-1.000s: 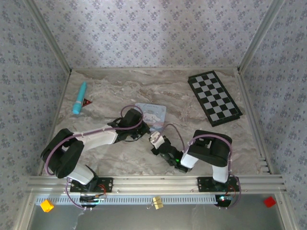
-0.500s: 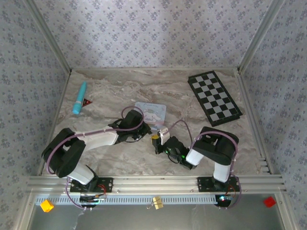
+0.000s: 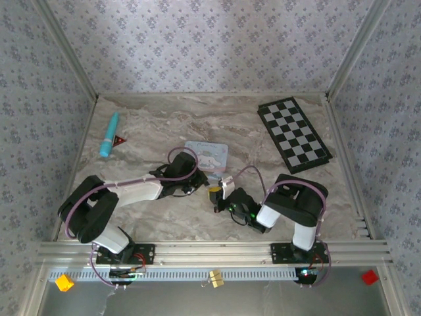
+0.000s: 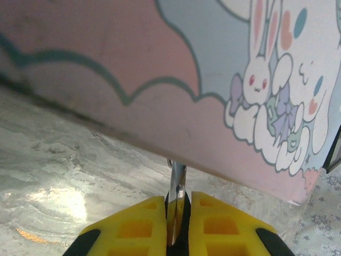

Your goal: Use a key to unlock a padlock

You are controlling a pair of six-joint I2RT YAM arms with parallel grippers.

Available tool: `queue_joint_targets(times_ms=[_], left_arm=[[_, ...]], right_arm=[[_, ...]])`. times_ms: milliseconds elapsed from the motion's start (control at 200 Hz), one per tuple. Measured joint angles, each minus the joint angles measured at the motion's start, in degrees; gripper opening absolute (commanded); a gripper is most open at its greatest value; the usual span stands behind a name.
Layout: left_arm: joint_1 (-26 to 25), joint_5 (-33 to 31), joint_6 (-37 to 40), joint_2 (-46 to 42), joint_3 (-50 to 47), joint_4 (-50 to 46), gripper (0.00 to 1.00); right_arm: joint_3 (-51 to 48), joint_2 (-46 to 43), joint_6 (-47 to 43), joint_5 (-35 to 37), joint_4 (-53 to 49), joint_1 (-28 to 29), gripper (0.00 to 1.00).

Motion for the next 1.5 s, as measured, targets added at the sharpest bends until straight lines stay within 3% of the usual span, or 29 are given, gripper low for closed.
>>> queue_joint_targets(times_ms=[295, 680, 885, 1024, 1134, 1324, 1499], left_arm=[[0.3, 0.7, 2.4, 0.7, 0.0, -0.2, 0.35], [2.1, 1.2, 5.6, 0.3, -0.1, -2.1, 0.56], [3.4, -2.5, 12.0, -7.7, -0.1, -9.9, 0.71], [5.0, -6.0, 17.3, -15.5, 0.5, -15.1, 0.76], [7.3, -7.3, 21.2, -16.8, 2.7, -17.7, 0.79], [9.7, -7.0, 27.3, -9.6, 8.2, -19.4, 0.80], [10.6, -2.6, 30.8, -0.8, 10.4, -16.0, 0.86]], right_arm=[[-0.7, -1.4, 0.2, 1.9, -1.4, 1.1, 0.00], [-1.1, -3.1, 0.4, 4.0, -4.0, 1.4, 0.00], [-2.1, -3.3, 1.9, 3.9, -4.0, 0.2, 0.00], [-2.5, -3.3, 2.2, 3.9, -4.0, 0.0, 0.00], [-2.5, -3.3, 2.4, 3.8, -4.0, -0.1, 0.00], [-2.5, -3.3, 5.0, 1.6, -4.0, -2.5, 0.00], [-2.5, -3.3, 6.6, 0.9, -4.0, -3.8, 0.00]])
